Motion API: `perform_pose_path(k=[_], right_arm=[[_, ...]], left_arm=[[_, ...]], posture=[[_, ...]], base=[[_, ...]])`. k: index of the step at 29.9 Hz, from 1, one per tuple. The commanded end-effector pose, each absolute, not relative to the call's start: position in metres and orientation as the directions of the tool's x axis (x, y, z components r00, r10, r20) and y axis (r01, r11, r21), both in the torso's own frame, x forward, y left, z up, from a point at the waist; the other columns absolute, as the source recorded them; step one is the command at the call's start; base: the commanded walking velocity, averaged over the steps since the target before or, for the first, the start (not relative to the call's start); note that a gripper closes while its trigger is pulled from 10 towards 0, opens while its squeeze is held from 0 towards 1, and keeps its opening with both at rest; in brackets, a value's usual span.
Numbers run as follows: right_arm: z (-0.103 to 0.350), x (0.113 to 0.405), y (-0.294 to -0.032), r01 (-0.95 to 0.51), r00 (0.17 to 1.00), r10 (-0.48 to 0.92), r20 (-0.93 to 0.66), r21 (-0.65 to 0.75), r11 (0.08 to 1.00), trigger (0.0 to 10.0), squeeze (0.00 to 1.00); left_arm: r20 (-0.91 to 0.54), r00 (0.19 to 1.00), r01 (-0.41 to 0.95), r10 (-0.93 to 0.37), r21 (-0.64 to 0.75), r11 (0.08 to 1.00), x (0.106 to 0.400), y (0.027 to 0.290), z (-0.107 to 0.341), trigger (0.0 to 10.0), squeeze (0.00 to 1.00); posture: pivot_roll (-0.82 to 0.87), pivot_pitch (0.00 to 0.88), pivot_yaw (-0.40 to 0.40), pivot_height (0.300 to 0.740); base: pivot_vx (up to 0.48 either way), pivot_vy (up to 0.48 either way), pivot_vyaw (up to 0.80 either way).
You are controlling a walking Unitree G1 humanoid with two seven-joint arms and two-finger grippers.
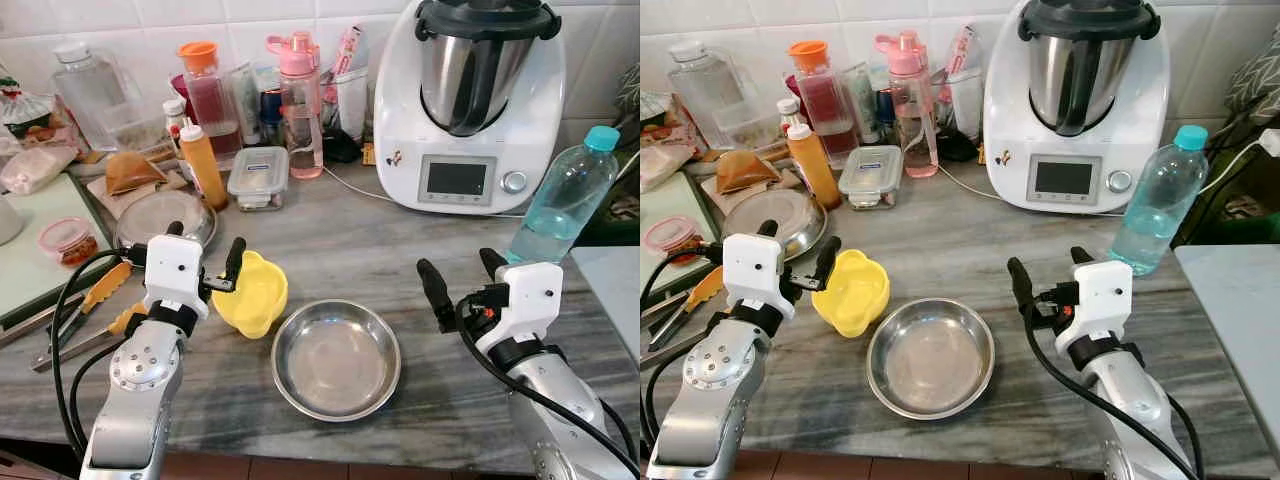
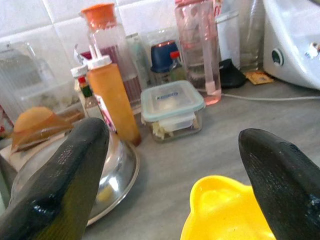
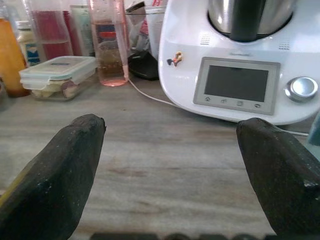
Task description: Setting the table
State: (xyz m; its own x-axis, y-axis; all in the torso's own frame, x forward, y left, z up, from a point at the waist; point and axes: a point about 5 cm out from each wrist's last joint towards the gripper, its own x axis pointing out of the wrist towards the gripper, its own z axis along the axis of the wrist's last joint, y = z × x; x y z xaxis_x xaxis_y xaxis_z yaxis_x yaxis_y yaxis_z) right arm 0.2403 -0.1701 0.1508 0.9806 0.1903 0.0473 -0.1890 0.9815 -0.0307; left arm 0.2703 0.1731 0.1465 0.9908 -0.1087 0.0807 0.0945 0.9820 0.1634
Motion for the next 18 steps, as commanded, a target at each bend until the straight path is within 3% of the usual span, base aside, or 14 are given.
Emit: perform_pose_path(k=[1,11,18], right_arm=[[0.1533,0.2424,-0.1719,-0.173,0.982,0.175,0.065,-0.039,0.984,10.0,0.0],[0.1515,0.2422,-0.1706,-0.162,0.984,0.164,0.065,-0.038,0.986,10.0,0.0],[0.1534,0.2433,-0.173,-0.15,0.985,0.153,0.073,-0.045,0.988,10.0,0.0]], left_arm=[[0.056,0.996,0.062,-0.073,0.171,0.983,0.2692,0.1809,0.1409,10.0,0.0],[0.053,0.996,0.062,-0.071,0.154,0.986,0.2681,0.1752,0.1384,10.0,0.0],[0.051,0.997,0.056,-0.065,0.163,0.985,0.2719,0.1729,0.1411,10.0,0.0]], posture=[[-0.04,0.0,0.078,0.74],[-0.05,0.0,0.076,0.74],[-0.05,0.0,0.072,0.74]], base=[[0.0,0.0,0.0],[0.0,0.0,-0.67],[0.0,0.0,0.0]])
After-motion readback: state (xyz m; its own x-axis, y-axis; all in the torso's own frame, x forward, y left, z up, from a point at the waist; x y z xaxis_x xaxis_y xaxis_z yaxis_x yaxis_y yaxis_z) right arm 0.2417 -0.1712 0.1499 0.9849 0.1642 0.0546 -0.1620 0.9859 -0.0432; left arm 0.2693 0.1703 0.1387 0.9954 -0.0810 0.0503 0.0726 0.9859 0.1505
